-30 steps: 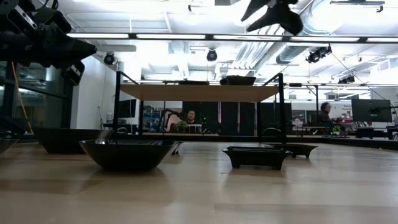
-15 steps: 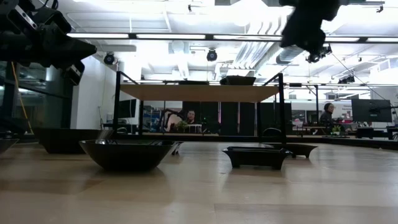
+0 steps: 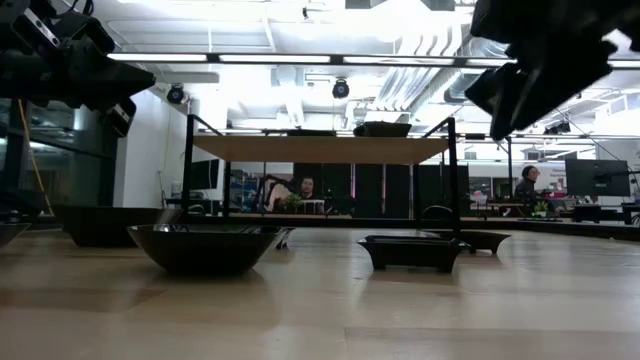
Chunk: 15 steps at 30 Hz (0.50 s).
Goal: Pick & Place Mini shaped plates
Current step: Put the square-shaped plate on the shelf
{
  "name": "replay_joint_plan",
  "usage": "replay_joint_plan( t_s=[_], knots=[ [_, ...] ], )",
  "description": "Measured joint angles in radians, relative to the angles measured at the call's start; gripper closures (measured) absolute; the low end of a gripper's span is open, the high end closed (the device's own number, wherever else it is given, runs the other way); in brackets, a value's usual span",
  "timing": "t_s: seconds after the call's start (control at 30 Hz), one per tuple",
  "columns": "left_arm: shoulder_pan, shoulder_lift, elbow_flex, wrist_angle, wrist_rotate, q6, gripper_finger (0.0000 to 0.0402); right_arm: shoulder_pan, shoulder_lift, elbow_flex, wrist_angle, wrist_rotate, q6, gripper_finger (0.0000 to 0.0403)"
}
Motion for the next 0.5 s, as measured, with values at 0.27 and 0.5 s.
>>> replay_joint_plan(
  t_s=[0.27, 0.5],
  knots=[
    [0.000, 0.000, 0.000, 0.000, 0.000, 0.000, 0.0400, 0.041, 0.210, 0.049, 0.014, 0.083, -0.081, 0.0276],
    [0.000, 0.000, 0.000, 0.000, 0.000, 0.000, 0.0400, 0.090, 0.314, 0.071, 0.079, 0.081, -0.084, 0.0276]
  ],
)
